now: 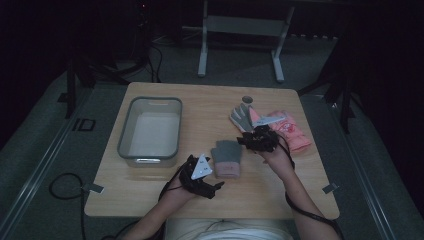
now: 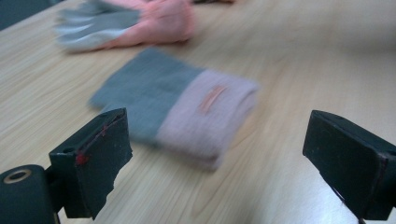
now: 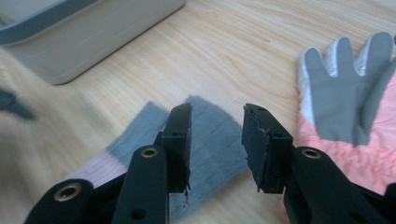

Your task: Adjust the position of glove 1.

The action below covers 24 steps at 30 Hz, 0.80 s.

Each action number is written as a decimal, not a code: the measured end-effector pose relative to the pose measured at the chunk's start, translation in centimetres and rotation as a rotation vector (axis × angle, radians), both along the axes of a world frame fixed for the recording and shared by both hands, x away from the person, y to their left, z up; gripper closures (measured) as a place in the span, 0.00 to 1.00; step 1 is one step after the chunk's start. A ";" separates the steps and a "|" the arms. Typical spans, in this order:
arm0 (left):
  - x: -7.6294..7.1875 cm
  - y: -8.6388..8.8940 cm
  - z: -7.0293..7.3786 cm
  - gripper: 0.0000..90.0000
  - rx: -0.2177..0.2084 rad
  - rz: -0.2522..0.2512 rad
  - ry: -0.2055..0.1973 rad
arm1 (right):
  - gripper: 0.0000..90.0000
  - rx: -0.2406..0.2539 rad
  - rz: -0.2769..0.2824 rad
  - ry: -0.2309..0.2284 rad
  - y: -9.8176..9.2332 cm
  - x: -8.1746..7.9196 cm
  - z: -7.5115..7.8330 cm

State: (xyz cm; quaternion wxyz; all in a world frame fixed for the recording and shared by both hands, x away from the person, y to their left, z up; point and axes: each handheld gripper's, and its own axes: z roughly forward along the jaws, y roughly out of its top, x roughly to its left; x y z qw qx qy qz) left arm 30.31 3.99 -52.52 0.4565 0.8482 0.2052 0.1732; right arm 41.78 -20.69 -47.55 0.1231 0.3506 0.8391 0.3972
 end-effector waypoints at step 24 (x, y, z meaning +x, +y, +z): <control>3.1 -4.1 -2.6 0.34 0.262 -0.204 -0.075 | 0.45 -0.149 0.020 0.149 2.8 4.7 -6.2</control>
